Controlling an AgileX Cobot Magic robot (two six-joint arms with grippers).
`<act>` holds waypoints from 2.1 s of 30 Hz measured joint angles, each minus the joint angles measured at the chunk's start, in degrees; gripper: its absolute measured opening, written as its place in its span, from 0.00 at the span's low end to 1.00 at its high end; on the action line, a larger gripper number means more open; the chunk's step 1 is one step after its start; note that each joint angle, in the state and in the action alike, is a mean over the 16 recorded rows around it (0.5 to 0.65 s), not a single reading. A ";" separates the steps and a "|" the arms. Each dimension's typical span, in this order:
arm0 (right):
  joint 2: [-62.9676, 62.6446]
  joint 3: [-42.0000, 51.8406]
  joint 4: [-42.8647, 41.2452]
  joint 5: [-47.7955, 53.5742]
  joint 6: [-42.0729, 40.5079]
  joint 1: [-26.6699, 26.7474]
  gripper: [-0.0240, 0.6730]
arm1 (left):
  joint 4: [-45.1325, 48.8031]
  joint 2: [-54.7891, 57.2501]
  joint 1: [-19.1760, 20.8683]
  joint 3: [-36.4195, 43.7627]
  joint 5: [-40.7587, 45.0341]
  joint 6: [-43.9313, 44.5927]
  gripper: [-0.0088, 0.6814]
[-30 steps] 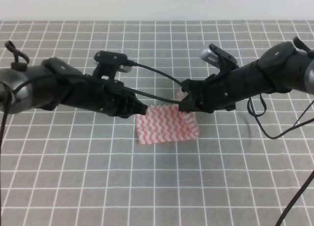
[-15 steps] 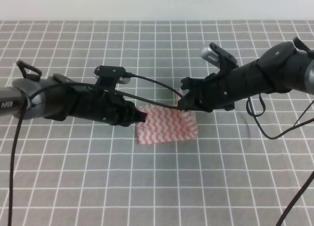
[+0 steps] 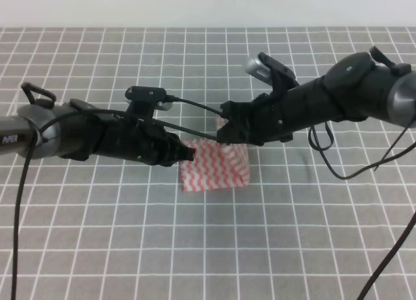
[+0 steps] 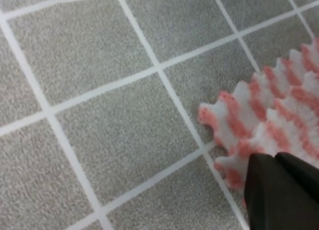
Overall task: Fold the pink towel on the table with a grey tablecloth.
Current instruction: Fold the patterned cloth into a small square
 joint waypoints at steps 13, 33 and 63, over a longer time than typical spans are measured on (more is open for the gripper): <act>3.14 -2.97 0.23 -0.13 0.00 3.10 0.01 | -0.04 0.02 0.01 0.00 0.00 0.53 0.01; 4.74 -3.73 0.39 -0.08 0.01 3.73 0.01 | 0.08 -3.02 3.81 0.00 3.00 0.97 0.01; 4.74 -3.72 2.25 0.18 -1.56 4.21 0.06 | 0.15 -4.16 5.22 0.00 3.31 0.89 0.01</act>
